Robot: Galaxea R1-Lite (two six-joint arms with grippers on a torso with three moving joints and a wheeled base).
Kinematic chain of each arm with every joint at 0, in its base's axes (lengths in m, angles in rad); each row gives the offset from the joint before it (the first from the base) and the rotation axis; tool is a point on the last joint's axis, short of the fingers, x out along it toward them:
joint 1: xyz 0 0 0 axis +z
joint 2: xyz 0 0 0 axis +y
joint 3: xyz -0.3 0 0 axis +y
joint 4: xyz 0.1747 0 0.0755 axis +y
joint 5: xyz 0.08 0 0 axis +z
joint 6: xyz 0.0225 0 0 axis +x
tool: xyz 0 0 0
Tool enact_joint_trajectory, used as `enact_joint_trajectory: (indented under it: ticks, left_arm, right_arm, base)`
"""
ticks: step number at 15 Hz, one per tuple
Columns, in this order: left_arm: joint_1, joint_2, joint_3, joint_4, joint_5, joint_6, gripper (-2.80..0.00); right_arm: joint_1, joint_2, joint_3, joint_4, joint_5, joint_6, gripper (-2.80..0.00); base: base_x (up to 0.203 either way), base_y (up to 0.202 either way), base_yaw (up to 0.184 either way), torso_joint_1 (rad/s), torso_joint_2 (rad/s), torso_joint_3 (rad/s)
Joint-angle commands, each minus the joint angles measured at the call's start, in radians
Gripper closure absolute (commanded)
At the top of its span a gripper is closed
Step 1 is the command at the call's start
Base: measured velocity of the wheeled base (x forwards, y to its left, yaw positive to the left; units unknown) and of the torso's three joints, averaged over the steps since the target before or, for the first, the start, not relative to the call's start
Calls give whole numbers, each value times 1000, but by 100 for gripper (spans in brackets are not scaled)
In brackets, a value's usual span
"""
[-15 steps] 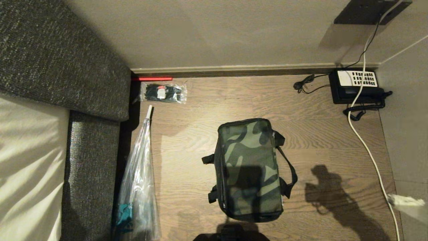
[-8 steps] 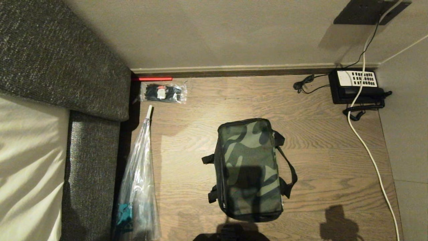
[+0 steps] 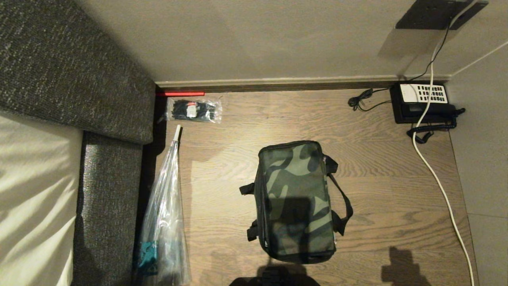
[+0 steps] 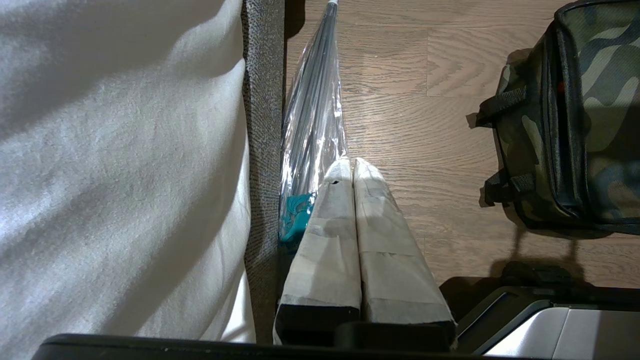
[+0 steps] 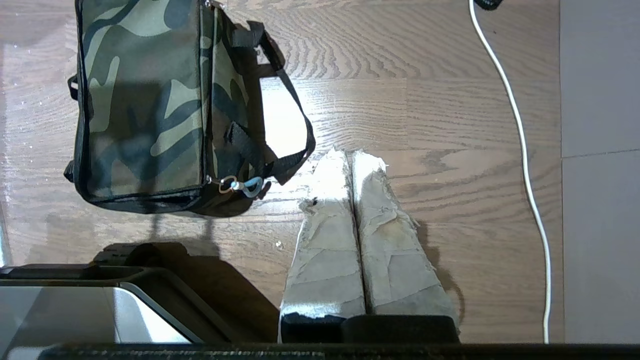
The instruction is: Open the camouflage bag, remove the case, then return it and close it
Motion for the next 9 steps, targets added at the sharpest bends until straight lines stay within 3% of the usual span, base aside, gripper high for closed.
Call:
enact_joint_trajectory:
  ticks: [1, 9]
  left_arm:
    - [0, -2, 0, 0, 1, 0, 0]
    - [0, -2, 0, 2, 0, 7, 0]
  right_arm:
    - [0, -25, 8, 2, 0, -1, 0]
    - [0, -25, 9, 2, 0, -1, 0]
  base:
    - [0, 0, 0, 0, 0, 0]
    - [0, 0, 0, 0, 0, 0]
